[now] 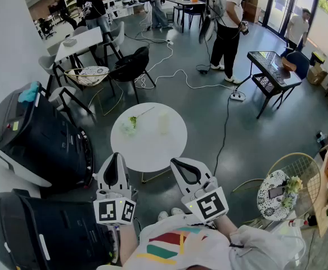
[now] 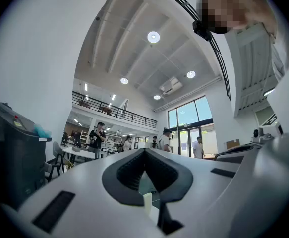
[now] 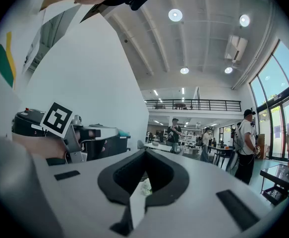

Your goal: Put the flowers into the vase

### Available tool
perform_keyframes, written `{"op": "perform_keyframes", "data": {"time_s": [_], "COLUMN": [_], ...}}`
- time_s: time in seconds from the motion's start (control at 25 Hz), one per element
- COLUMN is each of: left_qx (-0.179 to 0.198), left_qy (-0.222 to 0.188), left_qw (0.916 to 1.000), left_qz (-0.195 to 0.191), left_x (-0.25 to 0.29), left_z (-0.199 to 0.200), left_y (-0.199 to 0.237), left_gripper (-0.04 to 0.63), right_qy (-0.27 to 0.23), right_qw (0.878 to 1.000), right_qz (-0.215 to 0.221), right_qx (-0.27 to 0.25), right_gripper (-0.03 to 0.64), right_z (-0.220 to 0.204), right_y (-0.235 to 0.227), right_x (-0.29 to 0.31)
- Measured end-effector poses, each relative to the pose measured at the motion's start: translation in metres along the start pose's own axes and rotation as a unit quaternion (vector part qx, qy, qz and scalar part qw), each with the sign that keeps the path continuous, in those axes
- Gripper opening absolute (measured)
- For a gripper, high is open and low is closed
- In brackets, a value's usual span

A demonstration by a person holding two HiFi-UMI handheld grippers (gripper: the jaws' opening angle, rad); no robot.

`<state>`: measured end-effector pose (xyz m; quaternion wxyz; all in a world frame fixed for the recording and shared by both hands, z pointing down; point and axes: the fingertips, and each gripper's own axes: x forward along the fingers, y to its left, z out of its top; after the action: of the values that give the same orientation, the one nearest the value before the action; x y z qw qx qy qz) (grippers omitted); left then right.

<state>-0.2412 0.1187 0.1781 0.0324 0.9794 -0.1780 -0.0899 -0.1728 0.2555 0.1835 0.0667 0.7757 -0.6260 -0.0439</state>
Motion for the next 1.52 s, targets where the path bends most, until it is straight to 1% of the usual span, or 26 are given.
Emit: {"op": "perform_keyframes", "data": {"time_s": [0.4,0.6,0.72,1.0,1.12,1.28,1.44,1.52], "left_qx": [0.020,0.027,0.029,0.033,0.035,0.043,0.050,0.054], "left_qy": [0.012,0.020,0.023,0.025,0.027,0.026,0.010,0.021], "left_qw": [0.9996,0.9994,0.9993,0.9991,0.9990,0.9987,0.9987,0.9982], "left_qz": [-0.014,-0.010,-0.009,-0.004,-0.005,0.009,0.009,0.018], "left_x": [0.002,0.003,0.003,0.011,0.018,0.016,0.031,0.026], "left_z": [-0.001,-0.003,-0.005,-0.007,-0.009,-0.017,-0.023,-0.027], "left_y": [-0.013,-0.014,-0.014,-0.023,-0.028,-0.041,-0.059,-0.067], "left_gripper": [0.006,0.006,0.006,0.006,0.006,0.006,0.006,0.006], "right_qy": [0.001,-0.013,-0.010,-0.009,-0.007,-0.003,0.003,0.019], "right_qw": [1.000,1.000,0.999,1.000,0.999,0.999,0.999,0.999], "right_qz": [-0.006,-0.007,-0.008,0.005,0.005,0.012,0.004,0.018], "right_qx": [0.004,0.026,0.037,0.028,0.035,0.048,0.034,0.020], "right_gripper": [0.009,0.009,0.009,0.009,0.009,0.009,0.009,0.009], "right_z": [-0.006,-0.006,-0.008,-0.014,-0.019,-0.030,-0.042,-0.044], "right_y": [-0.005,-0.009,-0.012,-0.025,-0.032,-0.041,-0.066,-0.067], "right_x": [-0.004,-0.005,-0.005,-0.010,-0.015,-0.029,-0.030,-0.031]}}
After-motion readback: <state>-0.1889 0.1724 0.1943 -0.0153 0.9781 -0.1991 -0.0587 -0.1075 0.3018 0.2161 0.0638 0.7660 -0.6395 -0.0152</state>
